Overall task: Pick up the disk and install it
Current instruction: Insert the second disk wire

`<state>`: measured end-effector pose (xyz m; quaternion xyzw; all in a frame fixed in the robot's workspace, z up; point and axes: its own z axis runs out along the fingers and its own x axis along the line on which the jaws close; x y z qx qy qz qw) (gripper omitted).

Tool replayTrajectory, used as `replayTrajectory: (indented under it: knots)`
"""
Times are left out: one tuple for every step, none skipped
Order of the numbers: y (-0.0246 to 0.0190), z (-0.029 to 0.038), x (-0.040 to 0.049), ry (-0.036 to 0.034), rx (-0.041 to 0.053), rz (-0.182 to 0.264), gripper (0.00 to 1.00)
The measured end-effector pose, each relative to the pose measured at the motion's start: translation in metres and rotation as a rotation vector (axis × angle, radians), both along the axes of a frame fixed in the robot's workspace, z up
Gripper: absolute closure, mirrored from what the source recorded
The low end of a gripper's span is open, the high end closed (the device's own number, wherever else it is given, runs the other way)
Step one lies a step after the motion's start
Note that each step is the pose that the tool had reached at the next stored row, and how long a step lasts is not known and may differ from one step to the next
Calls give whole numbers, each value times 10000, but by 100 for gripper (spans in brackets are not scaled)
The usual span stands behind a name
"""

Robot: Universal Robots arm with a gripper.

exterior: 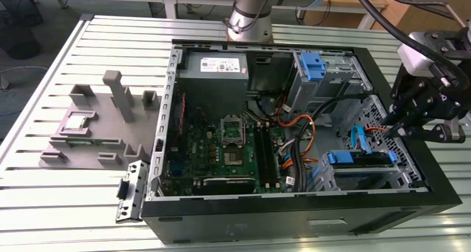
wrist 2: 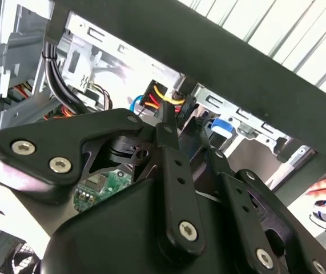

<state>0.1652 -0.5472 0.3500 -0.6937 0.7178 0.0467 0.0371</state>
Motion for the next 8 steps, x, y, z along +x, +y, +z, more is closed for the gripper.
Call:
replayTrajectory:
  knots:
    - [3, -2, 11, 0, 0, -1, 71]
    - [5, -4, 22, 0, 0, -2, 71]
    - [8, -5, 34, 0, 0, -3, 71]
    - [11, -7, 46, 0, 0, -3, 71]
    - [13, -8, 56, 0, 0, -3, 71]
    - [15, -10, 63, 0, 0, -3, 71]
    - [15, -18, 64, 1, 4, -3, 71]
    - [15, -27, 64, 0, 5, -4, 71]
